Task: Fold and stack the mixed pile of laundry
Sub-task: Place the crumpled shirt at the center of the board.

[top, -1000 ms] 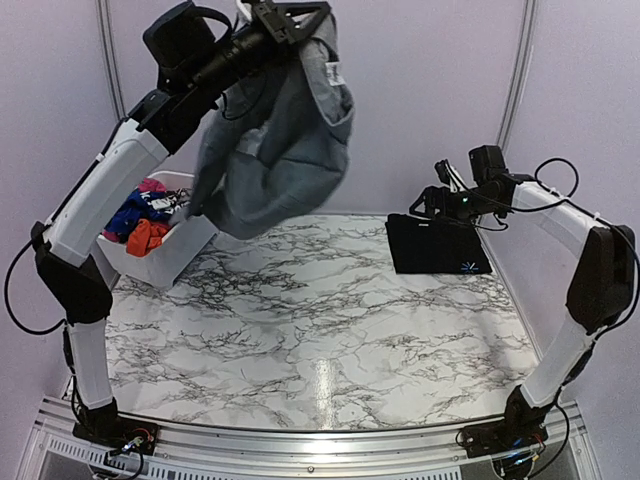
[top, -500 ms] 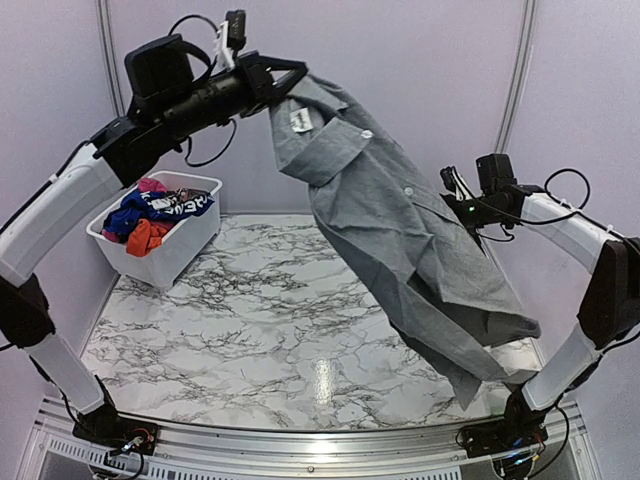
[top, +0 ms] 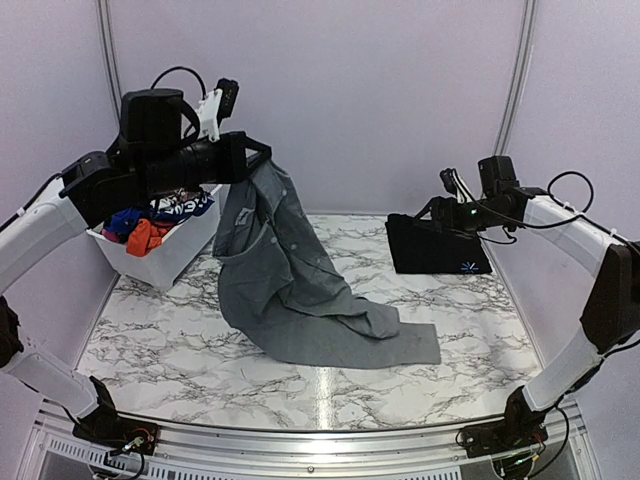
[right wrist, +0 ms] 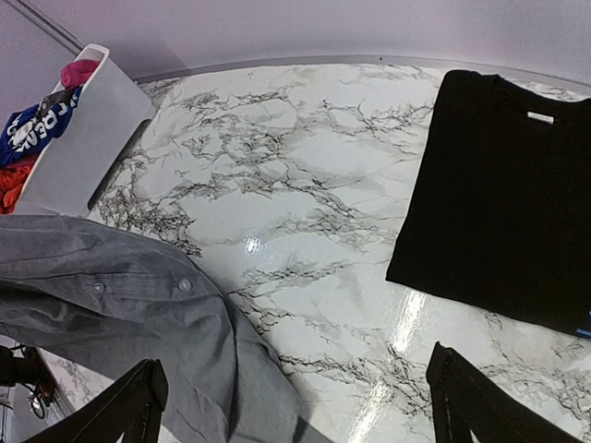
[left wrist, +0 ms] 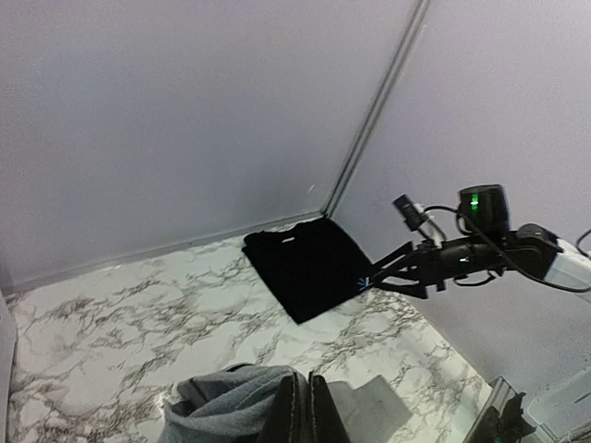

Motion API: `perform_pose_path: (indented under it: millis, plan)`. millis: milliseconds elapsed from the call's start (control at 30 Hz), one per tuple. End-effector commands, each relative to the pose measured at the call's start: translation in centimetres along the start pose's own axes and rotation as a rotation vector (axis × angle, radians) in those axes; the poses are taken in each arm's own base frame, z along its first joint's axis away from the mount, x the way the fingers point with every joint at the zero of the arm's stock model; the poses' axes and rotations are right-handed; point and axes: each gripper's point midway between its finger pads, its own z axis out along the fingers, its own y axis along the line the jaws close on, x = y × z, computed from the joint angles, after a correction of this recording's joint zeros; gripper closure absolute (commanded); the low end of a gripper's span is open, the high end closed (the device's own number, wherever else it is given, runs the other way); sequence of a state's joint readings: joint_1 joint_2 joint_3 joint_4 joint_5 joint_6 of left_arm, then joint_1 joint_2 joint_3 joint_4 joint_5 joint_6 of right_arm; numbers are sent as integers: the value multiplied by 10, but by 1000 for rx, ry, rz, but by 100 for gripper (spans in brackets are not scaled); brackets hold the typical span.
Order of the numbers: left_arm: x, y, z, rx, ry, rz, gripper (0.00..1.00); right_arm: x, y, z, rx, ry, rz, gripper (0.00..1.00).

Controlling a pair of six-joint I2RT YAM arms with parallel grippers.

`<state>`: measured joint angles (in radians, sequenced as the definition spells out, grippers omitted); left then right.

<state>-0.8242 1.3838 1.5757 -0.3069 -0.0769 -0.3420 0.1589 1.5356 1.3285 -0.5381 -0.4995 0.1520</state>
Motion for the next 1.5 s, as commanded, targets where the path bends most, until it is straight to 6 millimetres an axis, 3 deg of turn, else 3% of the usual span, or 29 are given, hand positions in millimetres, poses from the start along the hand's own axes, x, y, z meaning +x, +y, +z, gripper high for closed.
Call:
perform_pose_path:
  millis: [0, 133, 300, 400, 500, 567, 633, 700, 833, 933, 1000, 1100, 1167, 1200, 1233, 1267, 1300, 1367, 1467]
  plan:
    - [-98, -43, -54, 72, -269, 65, 100, -10, 16, -11, -44, -29, -36, 6]
    - [-146, -16, -102, -112, -427, 60, 100, -19, 19, -13, -55, -41, -40, 6]
    - [-197, 34, -207, -412, -658, -14, 100, -21, 20, -12, -59, -36, -39, 6]
    - [-215, 49, -264, -501, -764, -41, 100, -20, 21, -9, -69, -27, -38, 6]
    - [-224, 53, -289, -529, -806, -40, 100, -20, 21, -7, -79, -20, -35, 6]
    - [-226, 50, -288, -529, -799, -8, 100, -21, 21, -5, -83, -14, -36, 6]
    - [-227, 40, -269, -481, -772, 28, 100, -22, 21, -3, -86, -9, -37, 6]
    - [-228, 21, -237, -384, -721, 52, 100, -22, 21, -4, -86, -11, -37, 6]
    - [-199, -25, -128, -142, -520, 74, 100, -21, 19, -6, -81, -13, -31, 6]
    - [-149, -58, -40, 13, -341, 50, 100, -19, 11, -14, -68, -23, -7, 6]
    - [-96, -80, 23, 52, -204, 66, 100, -17, 0, -24, -51, -37, 24, 6]
    - [-23, -123, 86, 105, -71, 113, 100, -14, -19, -37, -11, -61, 61, 6]
    - [1, -150, 111, 184, -24, 86, 94, -7, -27, -42, 11, -55, 79, 6]
    - [10, -161, 120, 223, 0, 73, 79, -6, -29, -43, 21, -52, 78, 6]
    - [14, -169, 124, 248, 12, 74, 58, -3, -31, -43, 32, -44, 76, 6]
    - [18, -170, 125, 243, 24, 89, 25, -1, -33, -43, 40, -36, 73, 6]
    - [16, -166, 123, 224, 22, 104, 5, 1, -34, -44, 48, -30, 72, 6]
    - [5, -144, 111, 147, 1, 125, 1, 3, -34, -45, 53, -23, 67, 6]
    - [1, -81, 96, 27, 25, 68, 1, 9, -26, -41, 24, -10, 57, 6]
